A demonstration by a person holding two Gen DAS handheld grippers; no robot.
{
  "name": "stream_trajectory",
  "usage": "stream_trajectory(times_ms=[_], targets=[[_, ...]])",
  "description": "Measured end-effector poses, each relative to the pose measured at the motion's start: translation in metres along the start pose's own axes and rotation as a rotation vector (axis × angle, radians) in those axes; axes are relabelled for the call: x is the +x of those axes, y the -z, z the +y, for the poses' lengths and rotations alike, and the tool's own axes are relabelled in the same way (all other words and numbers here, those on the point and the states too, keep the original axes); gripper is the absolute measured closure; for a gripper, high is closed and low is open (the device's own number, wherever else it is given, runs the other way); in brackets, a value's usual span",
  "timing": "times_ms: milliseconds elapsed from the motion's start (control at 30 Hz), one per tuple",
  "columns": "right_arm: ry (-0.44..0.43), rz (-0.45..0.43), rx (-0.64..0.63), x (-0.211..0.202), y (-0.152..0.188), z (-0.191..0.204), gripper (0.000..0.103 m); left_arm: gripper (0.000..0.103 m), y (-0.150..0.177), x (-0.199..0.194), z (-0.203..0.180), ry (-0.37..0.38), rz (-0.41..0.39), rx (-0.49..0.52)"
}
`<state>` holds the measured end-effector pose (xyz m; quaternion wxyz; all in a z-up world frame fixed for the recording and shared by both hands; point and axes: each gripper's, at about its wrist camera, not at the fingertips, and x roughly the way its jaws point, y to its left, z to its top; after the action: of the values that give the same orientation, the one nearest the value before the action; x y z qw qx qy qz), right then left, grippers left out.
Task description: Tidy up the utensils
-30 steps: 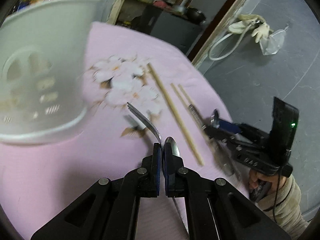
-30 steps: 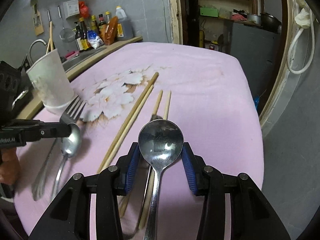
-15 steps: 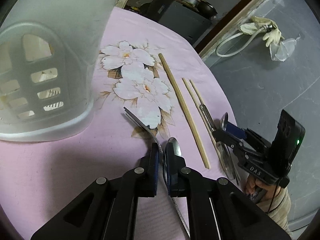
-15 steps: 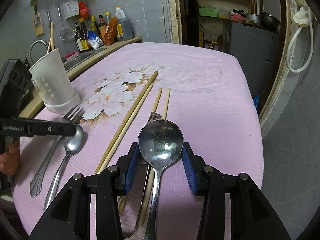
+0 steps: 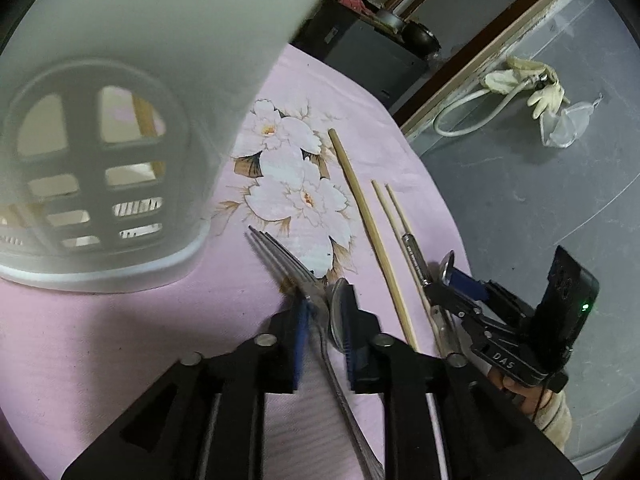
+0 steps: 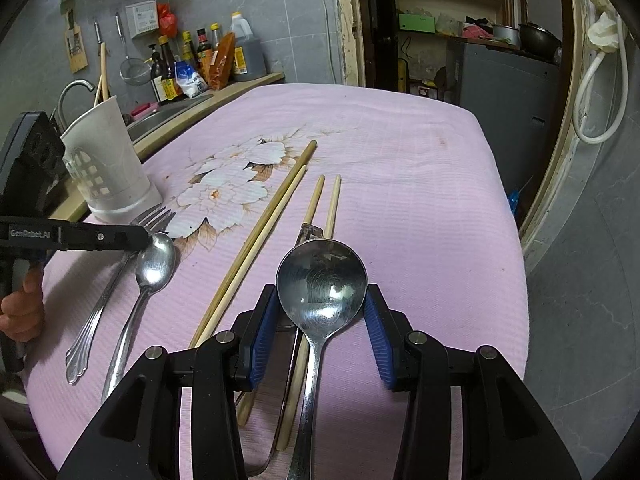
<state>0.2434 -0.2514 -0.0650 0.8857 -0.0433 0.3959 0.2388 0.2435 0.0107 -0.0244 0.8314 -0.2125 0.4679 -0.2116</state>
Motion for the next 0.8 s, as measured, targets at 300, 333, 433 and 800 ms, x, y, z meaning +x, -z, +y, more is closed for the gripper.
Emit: stream_trajectory(times_ms=[300,333,433,800], targets=[[0.001,0.0,0.0,0.0,0.0,0.0,0.062,0.081,-0.009,0.004,0.007,-0.014,-0.031,-0.071],[0.001,0.0,0.0,0.0,0.0,0.0,0.062,0.081,-0.009,0.005,0.007,-0.022,-0.033,-0.069],[0.003,0.0,-0.001,0.0,0.0,0.0,0.062,0.089,-0.007,0.006,0.004,-0.053,-0.043,-0.048],[0.077,-0.093,-0.051,-0.016,0.004,0.01,0.063,0.097,0.012,-0.021,-0.018,-0.034,-0.176,0.07]])
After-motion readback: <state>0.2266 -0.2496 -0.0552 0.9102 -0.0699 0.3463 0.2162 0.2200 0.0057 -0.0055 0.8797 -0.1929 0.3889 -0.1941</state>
